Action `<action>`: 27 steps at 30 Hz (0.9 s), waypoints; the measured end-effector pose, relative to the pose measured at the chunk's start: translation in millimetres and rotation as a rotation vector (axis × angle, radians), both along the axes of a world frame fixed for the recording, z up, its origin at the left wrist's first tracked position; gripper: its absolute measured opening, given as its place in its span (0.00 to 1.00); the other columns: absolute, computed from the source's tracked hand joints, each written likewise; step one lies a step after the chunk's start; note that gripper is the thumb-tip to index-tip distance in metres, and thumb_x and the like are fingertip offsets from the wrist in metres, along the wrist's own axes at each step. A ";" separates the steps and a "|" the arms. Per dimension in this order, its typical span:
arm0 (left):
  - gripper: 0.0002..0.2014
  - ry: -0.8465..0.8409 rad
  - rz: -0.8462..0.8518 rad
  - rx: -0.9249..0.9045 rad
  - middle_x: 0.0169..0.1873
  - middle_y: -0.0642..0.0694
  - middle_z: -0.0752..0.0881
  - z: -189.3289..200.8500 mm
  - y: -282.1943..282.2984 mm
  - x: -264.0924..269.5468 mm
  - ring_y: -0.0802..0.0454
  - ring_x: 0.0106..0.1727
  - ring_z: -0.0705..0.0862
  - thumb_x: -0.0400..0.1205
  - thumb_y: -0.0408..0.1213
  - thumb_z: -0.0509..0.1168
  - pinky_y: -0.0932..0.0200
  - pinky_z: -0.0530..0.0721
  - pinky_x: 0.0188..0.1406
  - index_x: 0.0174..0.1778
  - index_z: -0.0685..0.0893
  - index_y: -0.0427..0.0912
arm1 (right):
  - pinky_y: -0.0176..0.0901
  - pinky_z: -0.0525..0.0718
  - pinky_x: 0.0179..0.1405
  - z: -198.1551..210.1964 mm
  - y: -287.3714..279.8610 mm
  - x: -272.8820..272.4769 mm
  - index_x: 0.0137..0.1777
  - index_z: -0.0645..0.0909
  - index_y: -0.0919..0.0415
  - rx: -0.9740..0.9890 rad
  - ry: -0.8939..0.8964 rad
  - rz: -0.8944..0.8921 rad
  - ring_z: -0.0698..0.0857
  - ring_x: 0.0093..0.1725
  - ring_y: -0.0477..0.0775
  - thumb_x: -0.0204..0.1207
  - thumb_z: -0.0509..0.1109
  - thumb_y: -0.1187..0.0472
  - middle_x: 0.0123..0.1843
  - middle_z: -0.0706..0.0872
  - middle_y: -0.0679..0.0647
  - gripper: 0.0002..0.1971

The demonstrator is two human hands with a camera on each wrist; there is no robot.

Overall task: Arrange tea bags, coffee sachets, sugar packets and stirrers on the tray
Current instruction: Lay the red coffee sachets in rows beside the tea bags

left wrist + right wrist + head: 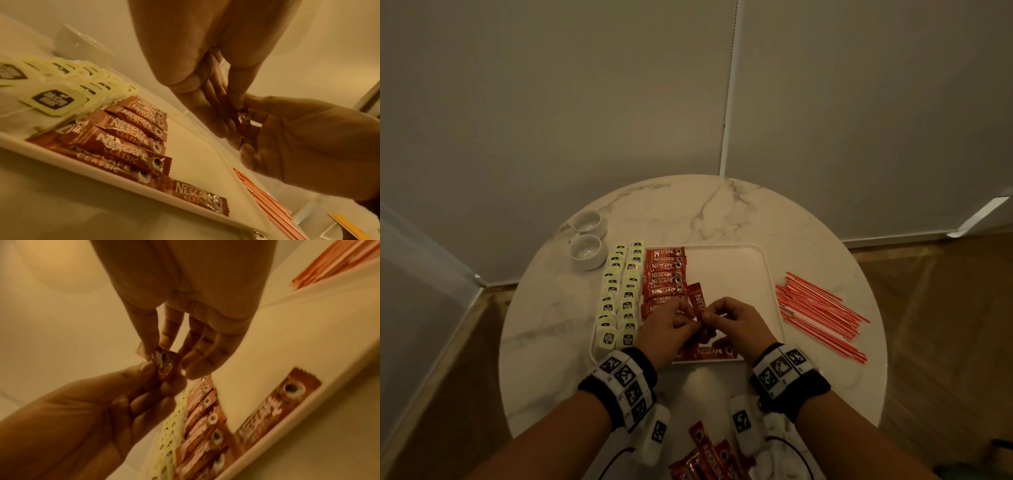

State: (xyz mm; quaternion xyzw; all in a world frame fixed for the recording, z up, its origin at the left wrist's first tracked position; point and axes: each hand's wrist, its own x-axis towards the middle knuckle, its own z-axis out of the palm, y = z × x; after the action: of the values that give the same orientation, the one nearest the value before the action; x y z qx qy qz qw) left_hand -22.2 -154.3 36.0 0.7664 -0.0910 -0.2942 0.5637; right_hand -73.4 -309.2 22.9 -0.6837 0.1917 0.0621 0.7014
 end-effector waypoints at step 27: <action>0.11 -0.627 -0.430 0.549 0.53 0.58 0.80 -52.8 -6.7 -2.6 0.60 0.57 0.69 0.84 0.45 0.61 0.63 0.68 0.61 0.58 0.84 0.52 | 0.33 0.79 0.45 -48.6 -52.5 23.9 0.51 0.88 0.51 -0.728 0.194 0.341 0.84 0.46 0.46 0.75 0.72 0.59 0.46 0.87 0.48 0.07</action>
State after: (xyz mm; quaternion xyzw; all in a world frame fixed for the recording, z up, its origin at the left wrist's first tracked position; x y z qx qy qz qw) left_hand -24.8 -161.0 -16.7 0.9028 -0.3325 -0.1717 0.2119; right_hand -49.5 -361.7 -25.6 -0.9001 0.1502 0.1697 0.3722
